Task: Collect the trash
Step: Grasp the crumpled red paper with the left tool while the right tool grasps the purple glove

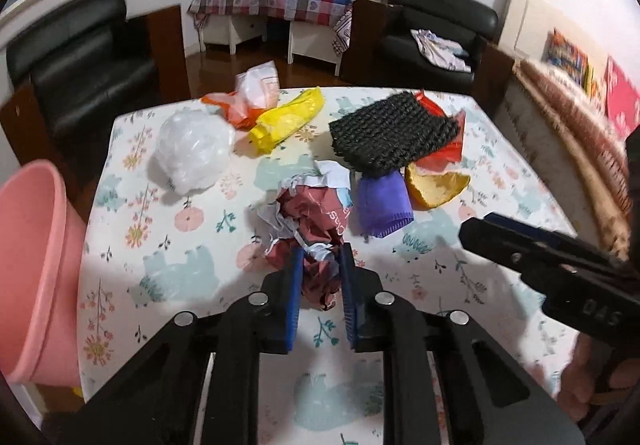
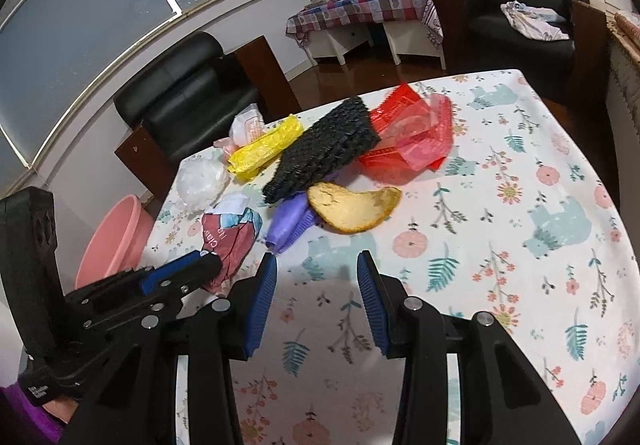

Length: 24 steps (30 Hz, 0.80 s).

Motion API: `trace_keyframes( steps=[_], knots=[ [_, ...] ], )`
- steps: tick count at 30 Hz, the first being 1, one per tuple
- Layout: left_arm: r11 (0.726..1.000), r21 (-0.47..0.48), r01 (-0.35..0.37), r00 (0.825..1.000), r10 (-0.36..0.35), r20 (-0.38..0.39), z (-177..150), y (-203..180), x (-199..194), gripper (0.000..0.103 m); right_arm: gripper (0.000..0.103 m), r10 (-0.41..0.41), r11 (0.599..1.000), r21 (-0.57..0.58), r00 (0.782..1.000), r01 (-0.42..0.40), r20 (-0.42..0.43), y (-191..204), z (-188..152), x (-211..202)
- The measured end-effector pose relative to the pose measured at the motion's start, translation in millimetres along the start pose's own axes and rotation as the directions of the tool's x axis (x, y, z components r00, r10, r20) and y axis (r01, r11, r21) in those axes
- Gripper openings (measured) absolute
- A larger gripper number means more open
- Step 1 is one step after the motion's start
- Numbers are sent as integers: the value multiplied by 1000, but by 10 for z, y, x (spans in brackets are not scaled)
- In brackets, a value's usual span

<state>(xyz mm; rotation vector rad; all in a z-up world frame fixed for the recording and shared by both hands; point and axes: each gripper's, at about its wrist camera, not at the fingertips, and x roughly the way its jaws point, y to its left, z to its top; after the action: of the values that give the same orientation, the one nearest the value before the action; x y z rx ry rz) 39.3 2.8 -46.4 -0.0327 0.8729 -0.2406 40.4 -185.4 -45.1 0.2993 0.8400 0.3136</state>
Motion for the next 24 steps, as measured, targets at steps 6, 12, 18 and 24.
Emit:
trace_keyframes(
  steps=[6, 12, 18, 24],
  knots=[
    [996, -89, 22, 1000, -20, 22, -10, 237, -199, 17, 41, 28, 1000, -8, 1000, -28, -15, 131, 90, 130],
    [992, -124, 23, 999, -17, 51, -49, 361, -401, 17, 41, 39, 999, 36, 998, -37, -47, 199, 173, 358],
    [988, -150, 29, 998, -20, 60, -86, 458, -495, 17, 31, 19, 996, 94, 995, -10, -95, 189, 211, 607],
    [987, -158, 42, 997, -32, 66, -111, 488, -549, 17, 12, 36, 995, 93, 991, -24, -125, 157, 117, 523]
  ],
)
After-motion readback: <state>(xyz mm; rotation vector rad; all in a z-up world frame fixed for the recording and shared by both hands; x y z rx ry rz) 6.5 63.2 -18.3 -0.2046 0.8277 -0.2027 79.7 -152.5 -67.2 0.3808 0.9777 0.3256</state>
